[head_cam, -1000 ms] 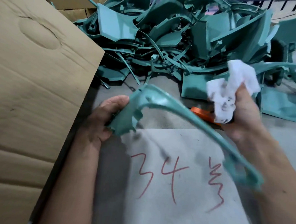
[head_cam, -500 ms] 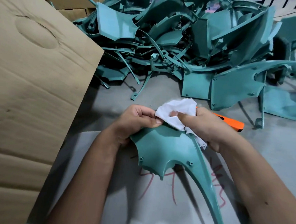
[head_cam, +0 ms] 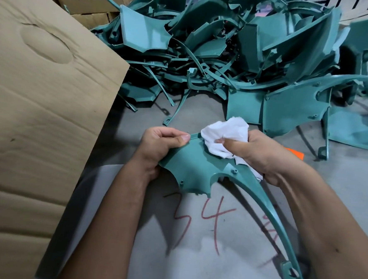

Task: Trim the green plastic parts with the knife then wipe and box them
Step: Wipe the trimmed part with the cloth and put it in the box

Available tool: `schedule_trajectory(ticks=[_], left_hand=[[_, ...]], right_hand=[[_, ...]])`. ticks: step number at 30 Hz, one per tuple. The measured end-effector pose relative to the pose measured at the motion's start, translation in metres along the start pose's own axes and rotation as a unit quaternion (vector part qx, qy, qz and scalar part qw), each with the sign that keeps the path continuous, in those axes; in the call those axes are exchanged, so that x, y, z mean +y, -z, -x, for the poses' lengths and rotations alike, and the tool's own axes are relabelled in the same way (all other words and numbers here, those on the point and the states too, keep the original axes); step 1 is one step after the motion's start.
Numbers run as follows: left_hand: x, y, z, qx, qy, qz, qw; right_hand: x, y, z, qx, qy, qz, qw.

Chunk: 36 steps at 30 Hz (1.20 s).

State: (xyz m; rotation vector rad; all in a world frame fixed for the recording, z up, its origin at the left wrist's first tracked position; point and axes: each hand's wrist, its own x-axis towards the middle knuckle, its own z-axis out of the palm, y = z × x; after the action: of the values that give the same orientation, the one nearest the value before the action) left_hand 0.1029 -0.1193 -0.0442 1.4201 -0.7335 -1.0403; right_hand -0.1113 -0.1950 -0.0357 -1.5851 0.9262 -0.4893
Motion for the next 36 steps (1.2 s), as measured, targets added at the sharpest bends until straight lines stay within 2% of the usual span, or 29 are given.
schedule_trajectory(ticks=[2,8,12,14,17,19,20,25,29,32,36], left_hand=[[0.000,0.007,-0.003,0.036,0.000,0.017,0.999],[0.001,0.034,-0.013,0.127,0.013,0.077,0.989],[0.003,0.046,-0.017,0.156,0.056,0.154,0.974],[0.004,0.043,-0.015,0.122,0.060,0.238,0.962],[0.008,0.028,-0.008,0.006,0.034,0.365,0.930],[0.011,0.012,-0.003,-0.052,0.019,0.386,0.921],[0.012,0.003,-0.001,-0.054,0.014,0.391,0.919],[0.007,-0.014,-0.002,0.055,0.011,0.399,0.915],[0.006,-0.008,-0.005,0.111,0.013,0.433,0.894],[0.006,-0.008,-0.006,0.139,0.016,0.449,0.882],[0.005,-0.015,-0.004,0.139,0.003,0.464,0.875]], right_hand=[[-0.003,0.002,0.004,0.000,0.011,0.004,1.000],[0.002,0.021,0.009,-0.065,0.088,0.014,0.994],[-0.001,0.020,0.009,-0.029,0.141,0.031,0.989],[-0.001,0.019,0.009,0.008,0.167,0.026,0.986],[0.001,0.015,0.007,0.076,0.217,0.000,0.973],[0.001,0.010,0.006,0.100,0.242,0.009,0.965],[0.001,0.006,0.006,0.099,0.244,0.022,0.965],[0.005,-0.005,0.005,0.072,0.219,0.072,0.970],[0.002,-0.003,0.003,0.052,0.216,0.144,0.964],[0.002,0.002,0.003,0.044,0.212,0.185,0.959],[0.005,0.009,0.003,0.048,0.213,0.137,0.966]])
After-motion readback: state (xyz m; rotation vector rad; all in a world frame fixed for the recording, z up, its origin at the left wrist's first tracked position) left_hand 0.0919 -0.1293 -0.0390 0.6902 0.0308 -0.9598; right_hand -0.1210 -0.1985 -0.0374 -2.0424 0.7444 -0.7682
